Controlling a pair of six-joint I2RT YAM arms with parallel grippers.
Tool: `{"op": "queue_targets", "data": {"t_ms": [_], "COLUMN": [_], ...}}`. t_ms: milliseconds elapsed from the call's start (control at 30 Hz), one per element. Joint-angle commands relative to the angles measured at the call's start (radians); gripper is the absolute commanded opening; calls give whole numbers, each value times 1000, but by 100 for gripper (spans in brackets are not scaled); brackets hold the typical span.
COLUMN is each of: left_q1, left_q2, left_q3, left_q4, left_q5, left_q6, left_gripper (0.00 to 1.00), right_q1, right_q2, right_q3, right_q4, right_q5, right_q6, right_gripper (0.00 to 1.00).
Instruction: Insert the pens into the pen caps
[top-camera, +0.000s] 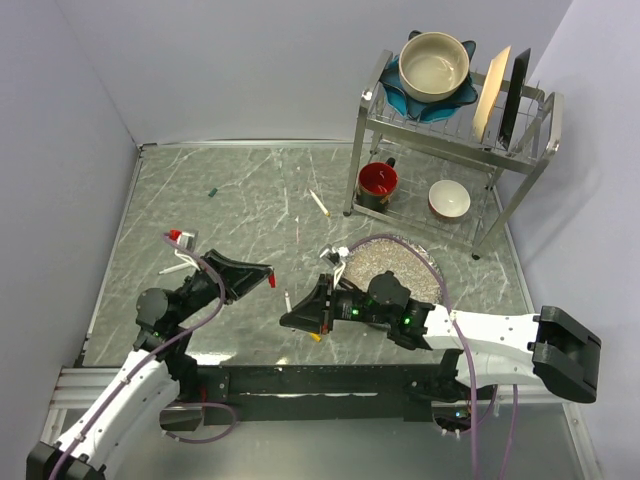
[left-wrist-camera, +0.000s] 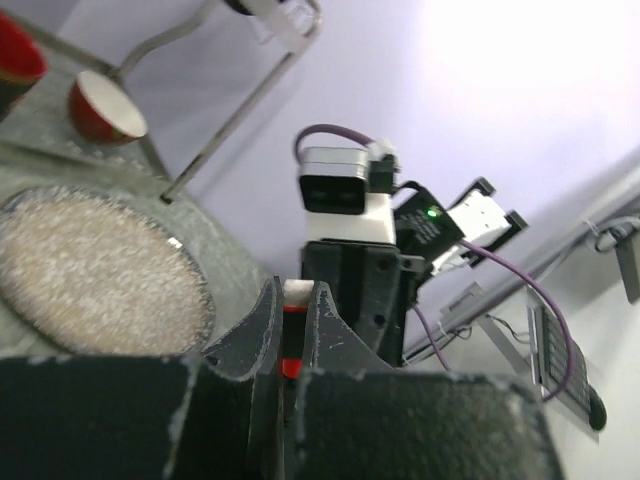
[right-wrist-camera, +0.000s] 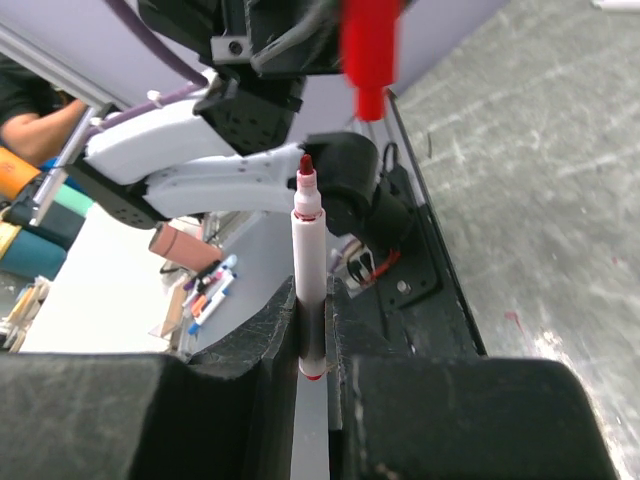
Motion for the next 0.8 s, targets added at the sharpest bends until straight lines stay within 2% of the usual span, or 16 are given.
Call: {"op": "queue_targets", "data": {"t_ms": [0,467,767], "left_q1": [-46,-138,-155], "left_q2": [13,45,5], "left_q3": [58,104,59], "left_q4": [157,139,131], "left_q5": [2,-41,-113], "left_q6": [42,80,26], "left_gripper": [1,1,1], "right_q1": [14,43,54], "right_q2": [8,45,30], "right_q3": [3,32,38], "right_q4": [127,150,137], "right_q5": [0,1,17], "right_q6": [7,7,-1], "right_gripper": [0,0,0]}}
